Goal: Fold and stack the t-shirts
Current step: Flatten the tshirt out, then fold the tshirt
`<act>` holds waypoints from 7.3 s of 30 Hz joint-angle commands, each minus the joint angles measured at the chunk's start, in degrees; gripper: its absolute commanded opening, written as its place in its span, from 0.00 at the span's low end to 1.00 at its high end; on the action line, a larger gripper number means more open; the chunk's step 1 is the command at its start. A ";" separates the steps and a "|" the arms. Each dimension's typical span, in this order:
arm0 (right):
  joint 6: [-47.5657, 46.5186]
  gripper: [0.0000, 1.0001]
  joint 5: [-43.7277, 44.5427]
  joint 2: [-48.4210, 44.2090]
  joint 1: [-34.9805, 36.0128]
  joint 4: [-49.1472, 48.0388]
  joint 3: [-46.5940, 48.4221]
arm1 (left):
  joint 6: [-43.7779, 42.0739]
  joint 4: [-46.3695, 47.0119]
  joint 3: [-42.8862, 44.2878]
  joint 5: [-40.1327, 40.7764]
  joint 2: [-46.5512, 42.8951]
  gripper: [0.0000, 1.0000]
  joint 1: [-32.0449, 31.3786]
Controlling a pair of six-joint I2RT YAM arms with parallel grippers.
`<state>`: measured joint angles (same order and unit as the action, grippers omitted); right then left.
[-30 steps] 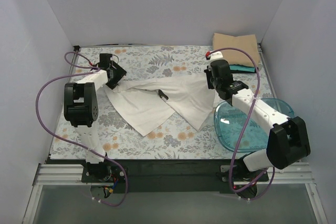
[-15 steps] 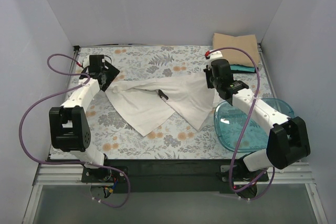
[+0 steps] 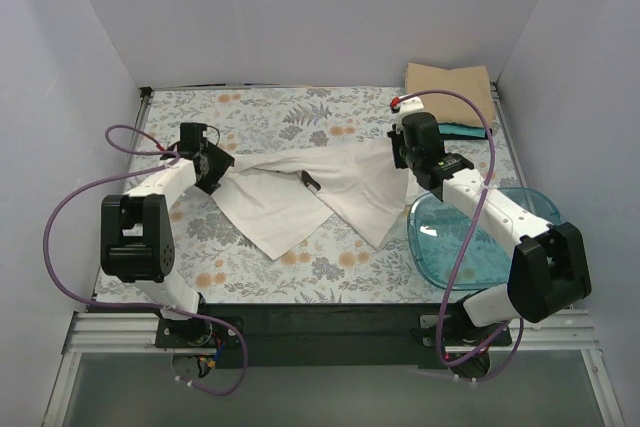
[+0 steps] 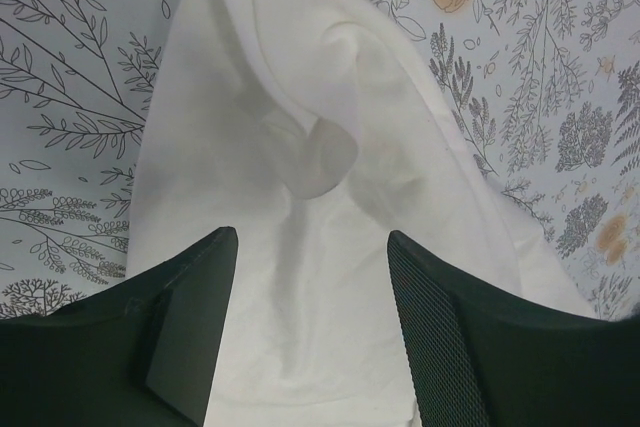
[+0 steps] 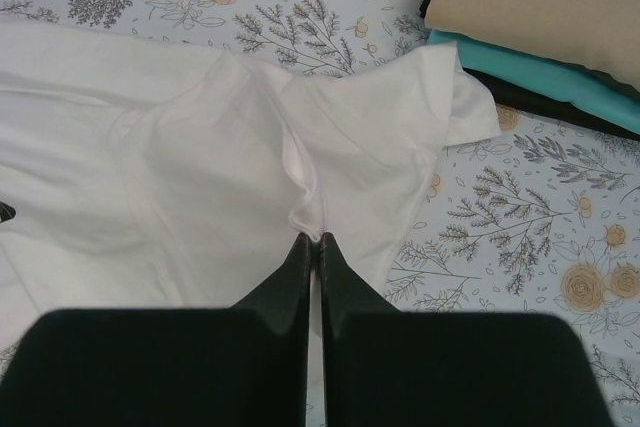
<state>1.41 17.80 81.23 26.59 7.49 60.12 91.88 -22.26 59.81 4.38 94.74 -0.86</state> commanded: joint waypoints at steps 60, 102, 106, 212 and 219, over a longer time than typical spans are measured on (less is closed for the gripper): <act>-8.61 0.01 4.70 -12.76 -0.92 -2.39 11.68 | -0.99 -2.44 18.32 18.29 -22.90 0.00 0.77; -20.39 0.01 -7.71 -15.77 -1.01 -6.86 31.21 | -15.41 9.93 21.25 37.10 -40.44 0.00 0.77; -22.50 0.01 -4.00 -0.08 -1.54 -12.49 29.88 | -14.89 17.68 11.48 37.63 -29.38 0.00 0.77; 13.88 0.98 -12.62 -27.17 5.93 -14.87 -27.15 | 21.15 -17.55 -25.62 25.50 -36.57 0.94 17.71; 13.18 0.98 -11.03 -27.18 5.93 -14.69 -28.04 | 15.54 -12.47 -28.16 12.78 -24.87 0.90 32.05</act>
<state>14.63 5.43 53.60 32.38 -4.69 32.34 109.30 -36.97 32.62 22.72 66.08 24.58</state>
